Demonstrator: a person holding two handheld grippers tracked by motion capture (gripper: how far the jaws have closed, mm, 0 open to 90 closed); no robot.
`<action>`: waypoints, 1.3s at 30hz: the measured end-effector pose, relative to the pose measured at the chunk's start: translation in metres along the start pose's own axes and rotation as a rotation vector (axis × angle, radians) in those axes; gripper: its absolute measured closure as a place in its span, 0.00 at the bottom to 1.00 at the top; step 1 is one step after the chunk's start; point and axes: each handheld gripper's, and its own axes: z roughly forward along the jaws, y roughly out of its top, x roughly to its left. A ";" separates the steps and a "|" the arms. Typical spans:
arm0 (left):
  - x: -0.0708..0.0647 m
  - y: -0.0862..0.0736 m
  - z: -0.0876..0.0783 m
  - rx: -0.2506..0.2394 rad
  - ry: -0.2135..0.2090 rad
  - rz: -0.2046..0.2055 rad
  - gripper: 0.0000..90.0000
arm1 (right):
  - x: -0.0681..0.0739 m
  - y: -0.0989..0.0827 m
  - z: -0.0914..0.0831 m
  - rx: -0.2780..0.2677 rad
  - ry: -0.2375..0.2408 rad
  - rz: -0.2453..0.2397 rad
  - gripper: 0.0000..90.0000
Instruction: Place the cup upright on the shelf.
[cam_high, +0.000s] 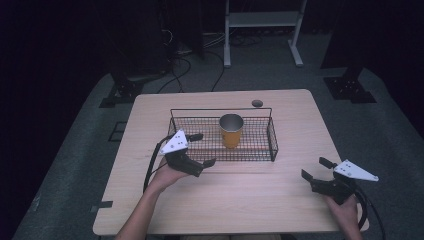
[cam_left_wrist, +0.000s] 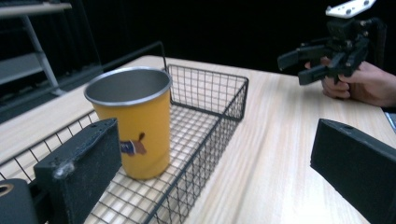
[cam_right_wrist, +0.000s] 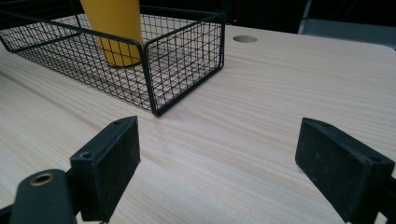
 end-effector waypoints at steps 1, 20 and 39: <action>-0.002 0.000 -0.001 -0.005 0.003 0.004 0.01 | 0.000 0.000 0.000 0.000 0.000 0.000 0.14; -0.016 -0.016 -0.010 -0.006 0.008 -0.007 0.01 | 0.000 0.000 0.000 0.001 0.000 -0.001 0.14; -0.027 -0.033 -0.019 -0.020 0.027 -0.029 0.01 | 0.000 0.000 0.000 0.002 0.000 -0.002 0.14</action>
